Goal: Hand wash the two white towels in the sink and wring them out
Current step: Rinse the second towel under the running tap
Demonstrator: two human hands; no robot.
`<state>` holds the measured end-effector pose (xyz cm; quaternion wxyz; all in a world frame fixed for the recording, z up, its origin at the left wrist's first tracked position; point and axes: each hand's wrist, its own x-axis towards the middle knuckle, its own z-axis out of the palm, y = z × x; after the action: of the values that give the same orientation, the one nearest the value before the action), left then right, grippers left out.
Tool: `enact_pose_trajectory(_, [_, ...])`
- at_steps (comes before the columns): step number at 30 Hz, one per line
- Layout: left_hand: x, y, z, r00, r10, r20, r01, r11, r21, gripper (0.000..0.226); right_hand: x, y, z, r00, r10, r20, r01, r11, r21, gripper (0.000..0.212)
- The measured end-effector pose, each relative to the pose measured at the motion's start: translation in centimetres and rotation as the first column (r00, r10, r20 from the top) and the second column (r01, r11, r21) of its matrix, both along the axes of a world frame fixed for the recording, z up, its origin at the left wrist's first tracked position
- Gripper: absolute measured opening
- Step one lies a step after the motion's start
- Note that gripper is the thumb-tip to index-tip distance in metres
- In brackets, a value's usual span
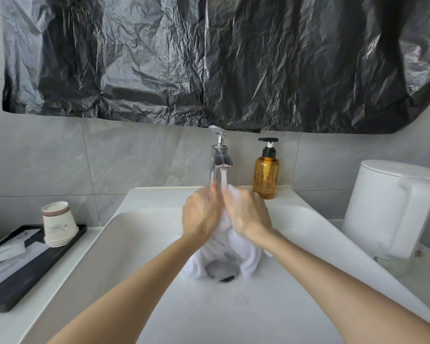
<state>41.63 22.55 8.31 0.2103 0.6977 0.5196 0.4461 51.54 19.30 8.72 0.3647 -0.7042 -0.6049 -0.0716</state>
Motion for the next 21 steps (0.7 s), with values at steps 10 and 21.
enact_pose_trajectory(10, [-0.9,0.8,1.6,0.729,-0.292,0.619,0.569,0.761,-0.310,0.094,3.1,0.8,-0.6,0.712,0.355,-0.606,-0.500,0.862,-0.082,0.054])
enact_pose_trajectory(21, [-1.8,0.5,0.0,0.774,-0.582,0.251,0.628,0.755,-0.186,0.092,3.9,1.1,1.1,0.342,0.320,-0.884,-0.188,0.944,0.270,0.040])
